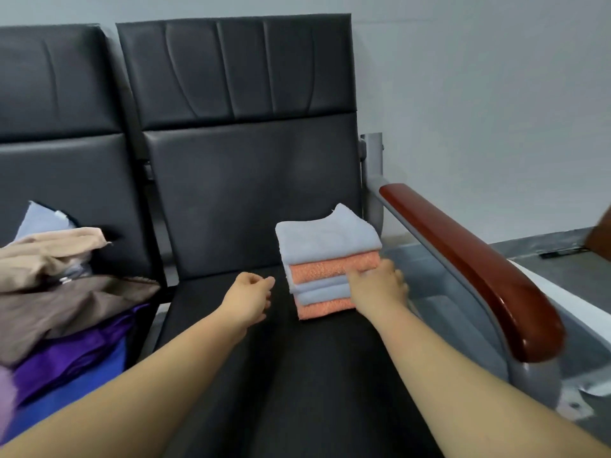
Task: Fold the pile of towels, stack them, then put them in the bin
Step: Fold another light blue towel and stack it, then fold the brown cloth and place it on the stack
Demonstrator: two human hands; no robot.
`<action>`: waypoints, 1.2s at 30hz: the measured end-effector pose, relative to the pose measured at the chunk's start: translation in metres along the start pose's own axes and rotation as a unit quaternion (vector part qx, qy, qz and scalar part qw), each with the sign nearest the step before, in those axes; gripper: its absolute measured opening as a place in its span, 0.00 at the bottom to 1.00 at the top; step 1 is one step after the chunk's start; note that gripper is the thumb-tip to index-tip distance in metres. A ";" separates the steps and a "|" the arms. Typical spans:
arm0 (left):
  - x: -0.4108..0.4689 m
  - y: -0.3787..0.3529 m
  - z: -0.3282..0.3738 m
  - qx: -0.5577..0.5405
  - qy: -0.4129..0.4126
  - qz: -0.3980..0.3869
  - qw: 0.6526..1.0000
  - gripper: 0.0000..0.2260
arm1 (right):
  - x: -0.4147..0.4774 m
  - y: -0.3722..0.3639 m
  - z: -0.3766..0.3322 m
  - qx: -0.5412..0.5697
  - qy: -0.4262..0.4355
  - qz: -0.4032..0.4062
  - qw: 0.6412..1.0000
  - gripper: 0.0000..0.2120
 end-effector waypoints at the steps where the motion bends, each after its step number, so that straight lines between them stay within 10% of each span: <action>1: -0.013 0.008 -0.014 0.019 0.001 0.007 1.000 0.11 | -0.017 -0.004 0.006 -0.005 -0.009 -0.009 1.000 0.36; 10: -0.087 0.139 -0.090 0.175 0.015 0.056 0.983 0.06 | -0.171 -0.115 -0.026 -0.054 0.048 -0.296 0.953 0.11; 18: -0.144 0.308 -0.127 0.200 0.007 0.273 0.941 0.06 | -0.291 -0.247 -0.120 -0.138 0.212 -0.431 0.866 0.16; 25: -0.164 0.413 -0.173 0.271 0.083 0.393 0.875 0.14 | -0.341 -0.330 -0.191 -0.075 0.271 -0.441 0.852 0.10; 32: -0.140 0.419 -0.208 0.303 0.106 0.361 0.876 0.21 | -0.317 -0.397 -0.230 -0.193 0.351 -0.339 0.851 0.28; 36: -0.135 0.412 -0.188 0.361 0.071 0.369 0.854 0.19 | -0.291 -0.414 -0.225 -0.282 0.368 -0.296 0.835 0.13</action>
Point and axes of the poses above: each hand's wrist, its own x-axis towards the middle knuckle, its own y-axis out of the back of the hand, z = x × y, the point moved 9 cm from there along x, towards the middle knuckle, and after that the axes turned 13 degrees about x, right-handed, at the moved point
